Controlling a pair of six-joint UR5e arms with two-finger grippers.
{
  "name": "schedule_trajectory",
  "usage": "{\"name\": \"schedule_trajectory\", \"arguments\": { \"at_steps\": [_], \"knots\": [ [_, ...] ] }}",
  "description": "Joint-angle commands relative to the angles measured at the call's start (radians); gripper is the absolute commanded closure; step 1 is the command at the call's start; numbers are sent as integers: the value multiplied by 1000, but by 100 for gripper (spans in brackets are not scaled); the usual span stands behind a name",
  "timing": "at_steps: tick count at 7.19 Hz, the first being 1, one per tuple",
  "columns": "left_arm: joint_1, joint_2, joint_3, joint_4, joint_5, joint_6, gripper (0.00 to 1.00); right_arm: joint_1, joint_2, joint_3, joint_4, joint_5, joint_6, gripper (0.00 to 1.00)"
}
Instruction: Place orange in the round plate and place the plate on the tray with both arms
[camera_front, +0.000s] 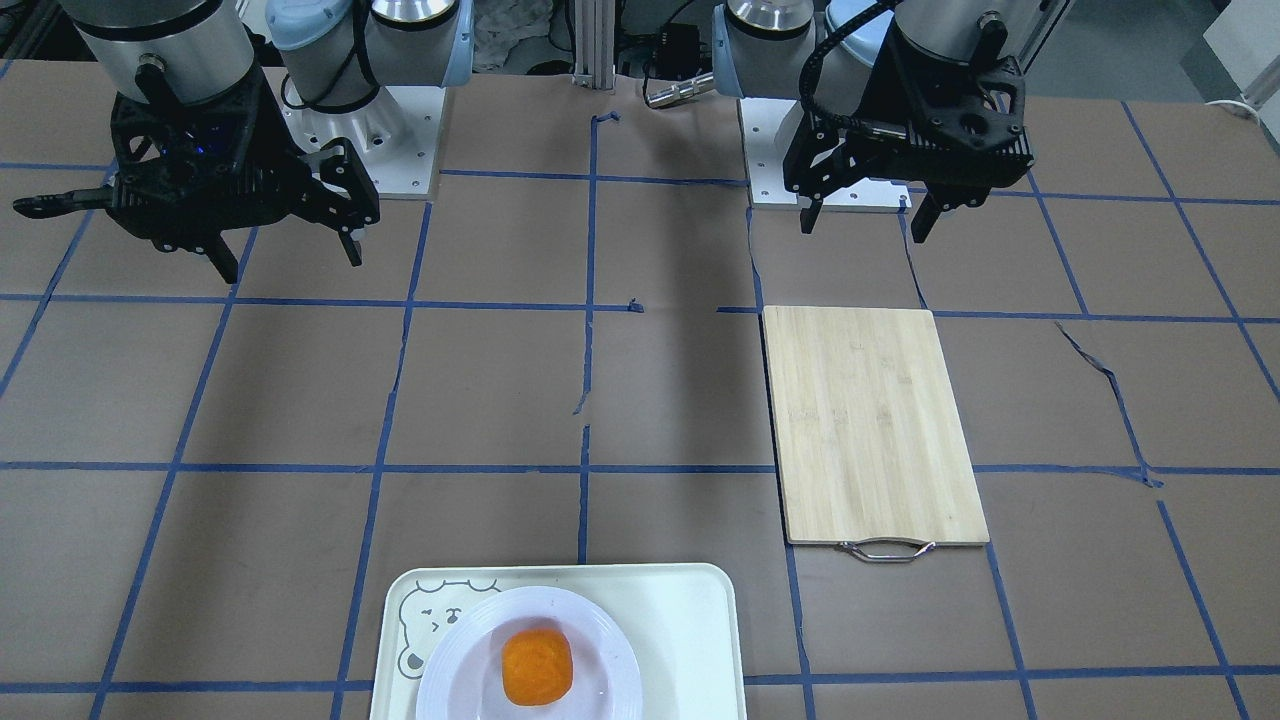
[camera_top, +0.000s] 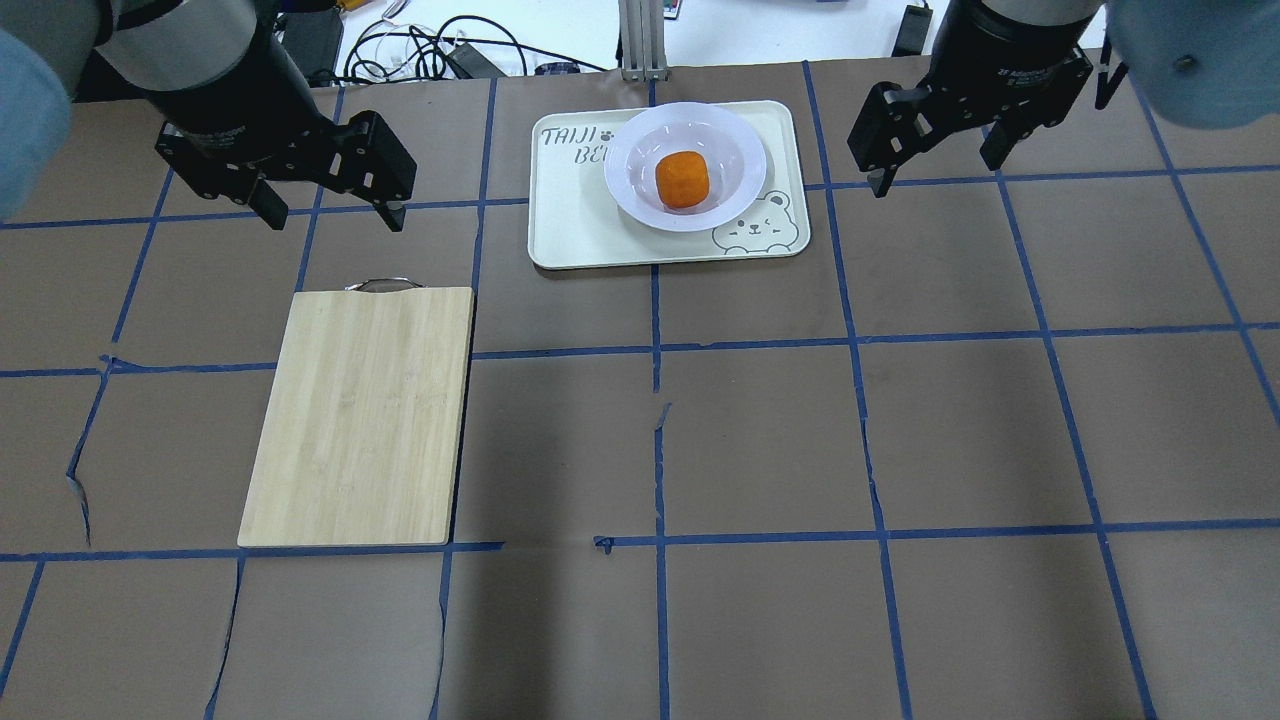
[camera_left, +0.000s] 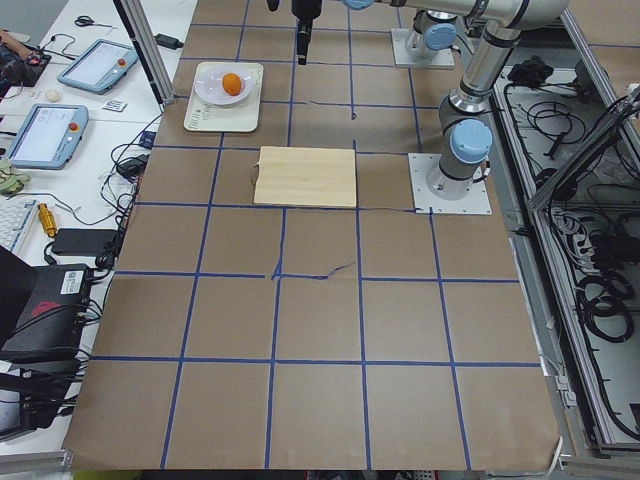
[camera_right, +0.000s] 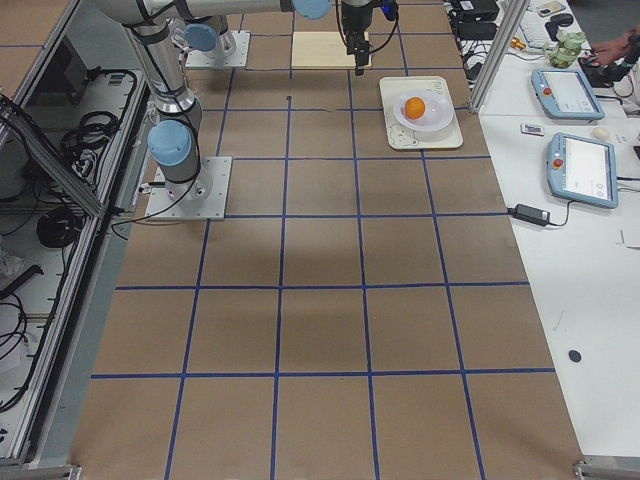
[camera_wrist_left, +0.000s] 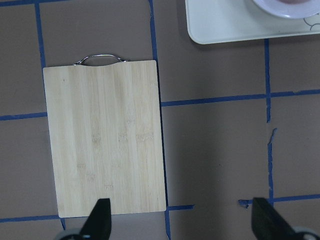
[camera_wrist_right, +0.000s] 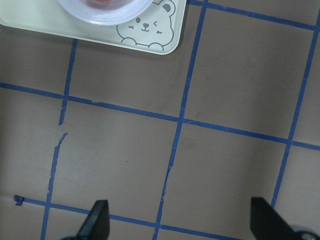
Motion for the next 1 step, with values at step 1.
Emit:
{"name": "schedule_trajectory", "arguments": {
  "at_steps": [1],
  "knots": [
    [2, 0, 0, 0, -1, -1, 0, 3, -1, -4, -1, 9, 9, 0]
  ]
}}
